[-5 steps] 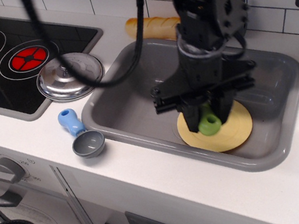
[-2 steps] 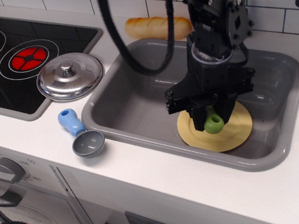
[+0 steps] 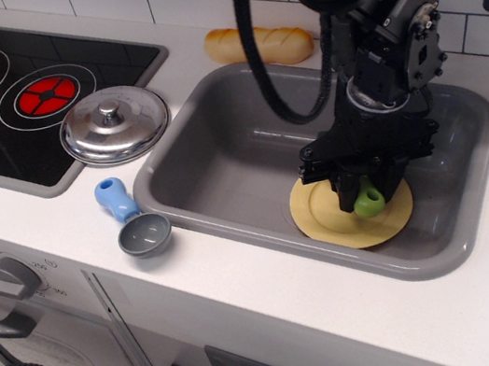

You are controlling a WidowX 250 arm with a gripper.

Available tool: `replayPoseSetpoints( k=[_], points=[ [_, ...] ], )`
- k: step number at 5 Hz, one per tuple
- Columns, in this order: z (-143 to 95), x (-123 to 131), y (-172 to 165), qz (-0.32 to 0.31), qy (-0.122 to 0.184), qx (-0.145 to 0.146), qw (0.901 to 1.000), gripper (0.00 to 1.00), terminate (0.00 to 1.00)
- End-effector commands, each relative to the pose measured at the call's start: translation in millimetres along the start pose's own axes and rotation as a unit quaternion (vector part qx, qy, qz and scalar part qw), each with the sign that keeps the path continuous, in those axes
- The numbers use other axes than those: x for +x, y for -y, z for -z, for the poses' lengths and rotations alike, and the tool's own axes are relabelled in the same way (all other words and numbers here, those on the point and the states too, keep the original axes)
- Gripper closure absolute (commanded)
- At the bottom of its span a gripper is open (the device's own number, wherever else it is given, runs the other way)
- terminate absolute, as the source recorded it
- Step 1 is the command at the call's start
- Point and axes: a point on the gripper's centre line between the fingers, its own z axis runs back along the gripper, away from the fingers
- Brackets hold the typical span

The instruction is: Put spatula on plate sink

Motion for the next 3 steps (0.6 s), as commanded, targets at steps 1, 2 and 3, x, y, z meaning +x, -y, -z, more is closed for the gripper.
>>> replayPoseSetpoints(
  k=[1, 2, 3],
  points=[
    [-22.7, 0.5, -0.7, -0.003, -0.001, -0.027, 0.9996, 1.0, 0.0],
    [-23.6, -2.9, -3.2, 0.004, -0.006, -0.019, 0.9998, 0.0, 0.0],
    [-24.6, -0.9, -4.4, 0.005, -0.01, -0.019, 0.9998, 0.0, 0.0]
  ],
)
